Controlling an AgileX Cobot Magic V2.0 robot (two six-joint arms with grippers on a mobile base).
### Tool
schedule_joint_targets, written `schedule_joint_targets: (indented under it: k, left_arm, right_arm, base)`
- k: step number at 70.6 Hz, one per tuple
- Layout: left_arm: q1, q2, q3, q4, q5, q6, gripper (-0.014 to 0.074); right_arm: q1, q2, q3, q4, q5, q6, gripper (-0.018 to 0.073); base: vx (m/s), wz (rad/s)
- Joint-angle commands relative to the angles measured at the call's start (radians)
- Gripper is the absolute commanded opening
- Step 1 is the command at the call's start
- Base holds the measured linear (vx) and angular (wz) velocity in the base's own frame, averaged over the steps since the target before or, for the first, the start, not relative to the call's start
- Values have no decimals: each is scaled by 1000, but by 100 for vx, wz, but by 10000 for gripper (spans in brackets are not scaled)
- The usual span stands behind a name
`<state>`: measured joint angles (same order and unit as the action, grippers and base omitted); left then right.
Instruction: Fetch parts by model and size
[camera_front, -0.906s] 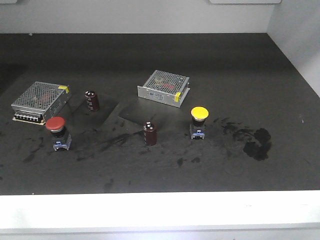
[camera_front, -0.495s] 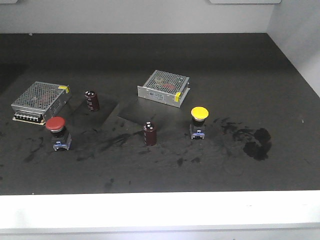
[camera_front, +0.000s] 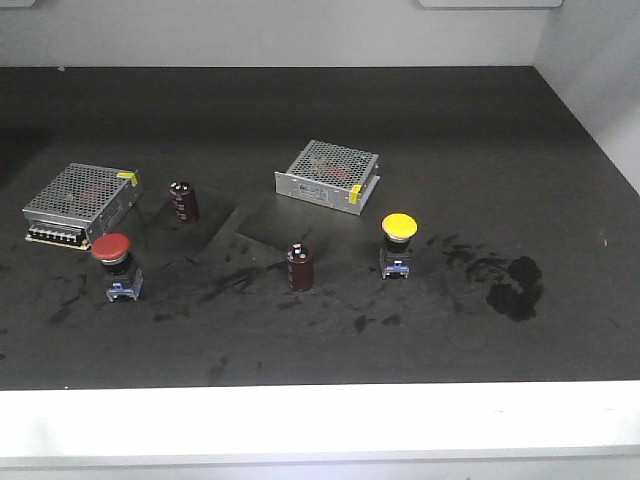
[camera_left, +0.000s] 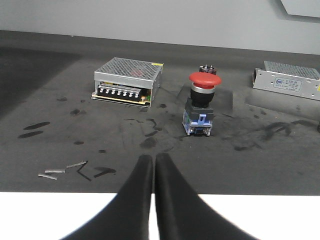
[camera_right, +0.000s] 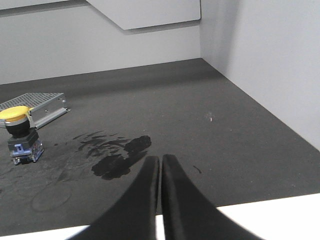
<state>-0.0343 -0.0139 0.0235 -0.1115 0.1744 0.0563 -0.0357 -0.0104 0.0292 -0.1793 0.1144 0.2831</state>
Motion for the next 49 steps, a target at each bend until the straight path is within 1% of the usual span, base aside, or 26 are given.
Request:
schedule_joint_targets:
  k: [1,26,35,38,44,47,49]
  left_arm:
    - [-1,-6,-3,-9,-72,-2,-6]
    - [-1,-6,-3,-9,-93,-2,-6]
    - [-1,-6,-3,-9,-106,-2,-6]
    - [-1,-6,-3,-10,-124,-2,-6]
    - [-1,-6,-4,-10,-187,-2,-6]
    - [-1,-6,-4,-10,-245,-2,-6]
    - [-1,-6,-4,-10,-307,-2,-6]
  right_arm:
    - [-1,-17,7,-7,-75,-3,-5]
    - [-1,-17,6,-10,-80,-3,-5]
    - [-1,-17,6,-8,-106,-3,-5]
    - [-1,-17,6,-8,-108,-3,-5]
    - [-1,-17,5,-7,-171,5,-5]
    - [-1,-17,5,-7,-215,5,-5]
    - [-1,-17,5,-7,-267,5,-5]
  base:
    - [0,0]
    - [0,0]
    - [0,0]
    - [0,0]
    - [0,0]
    - [0,0]
    - [0,0]
